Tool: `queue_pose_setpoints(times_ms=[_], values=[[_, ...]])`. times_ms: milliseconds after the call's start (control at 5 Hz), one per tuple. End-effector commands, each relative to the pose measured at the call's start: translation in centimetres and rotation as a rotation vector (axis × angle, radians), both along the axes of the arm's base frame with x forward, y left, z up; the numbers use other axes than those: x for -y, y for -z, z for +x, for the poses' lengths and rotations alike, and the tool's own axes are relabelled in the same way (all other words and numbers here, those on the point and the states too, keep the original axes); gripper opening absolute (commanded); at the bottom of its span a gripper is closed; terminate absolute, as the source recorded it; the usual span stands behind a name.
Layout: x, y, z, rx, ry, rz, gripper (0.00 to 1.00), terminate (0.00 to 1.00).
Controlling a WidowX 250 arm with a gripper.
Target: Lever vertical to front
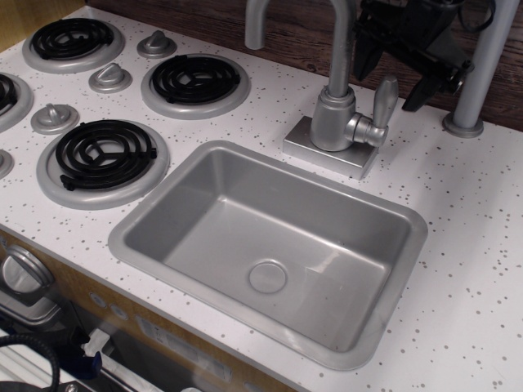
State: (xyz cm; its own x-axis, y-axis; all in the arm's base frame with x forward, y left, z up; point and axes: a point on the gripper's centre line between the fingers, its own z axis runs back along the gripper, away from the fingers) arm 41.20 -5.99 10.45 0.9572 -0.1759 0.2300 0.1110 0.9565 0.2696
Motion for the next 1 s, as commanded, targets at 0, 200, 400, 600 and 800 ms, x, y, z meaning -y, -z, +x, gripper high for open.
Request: queue_pose_setpoints(times_ms=[0, 200, 400, 600, 800], values=[[0.2, -1.9, 1.6, 0.041, 0.04, -0.003, 1.0, 0.0], [0.1, -1.5, 1.8, 0.039, 0.045, -0.01, 1.0, 0.0], [0.0, -1.2, 2.1, 0.036, 0.042, -0.018, 0.0, 0.0], [-0.2, -0.9, 1.6, 0.039, 0.02, -0.022, 0.0, 0.0], [-0.2, -0.5, 1.0, 0.031, -0.001, -0.028, 0.0, 0.0]])
